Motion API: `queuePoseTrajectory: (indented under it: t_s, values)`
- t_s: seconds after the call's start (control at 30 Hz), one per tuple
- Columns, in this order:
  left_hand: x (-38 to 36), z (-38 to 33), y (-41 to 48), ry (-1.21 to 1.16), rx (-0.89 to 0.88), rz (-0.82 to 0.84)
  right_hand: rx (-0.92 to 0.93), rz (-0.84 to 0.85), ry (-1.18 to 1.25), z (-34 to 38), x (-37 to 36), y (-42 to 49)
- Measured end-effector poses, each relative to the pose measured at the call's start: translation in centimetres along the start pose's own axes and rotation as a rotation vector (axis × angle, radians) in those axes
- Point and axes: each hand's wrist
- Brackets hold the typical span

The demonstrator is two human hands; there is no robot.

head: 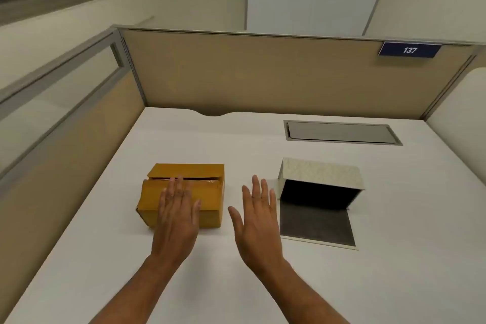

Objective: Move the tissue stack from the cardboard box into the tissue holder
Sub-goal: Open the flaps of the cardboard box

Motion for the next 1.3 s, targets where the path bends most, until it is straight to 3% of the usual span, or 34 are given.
queuePoseTrajectory:
  t_s: [0.2,0.43,0.5,0.67,0.77,1.1,1.3]
  values:
    - [-1.9,2.4,2.9,0.064,-0.031,0.084,0.055,0.139,0.065,1.8,-4.6,2.9]
    - [-2.6,4.1,4.0,0.073,-0.104,-0.059,0.031,0.282,0.130,3.0,-7.1,4.3]
    - [-2.4,4.1,4.3,0.063,-0.119,-0.118,0.002,0.236,0.230,3.4,-6.9,4.4]
    - [0.2,3.0,5.4,-0.016,-0.048,-0.336,-0.242,-0.059,0.602,4.8,-4.9,4.4]
    - [2.3,2.8,5.8,-0.096,0.074,-0.215,-0.227,-0.104,0.699,5.2,-4.1,4.9]
    - [0.2,6.4,2.8,-0.117,0.100,0.201,0.072,0.207,0.292,6.7,-4.9,2.3]
    - [-1.9,8.6,1.7,0.007,0.016,0.228,0.139,0.297,-0.084,7.1,-6.7,1.1]
Point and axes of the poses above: each hand's wrist, its own y-axis towards the middle knuckle, its own x-axis out of the back of the hand, z = x × y, and after that the axes turned 2 degrees about -y, right-handed
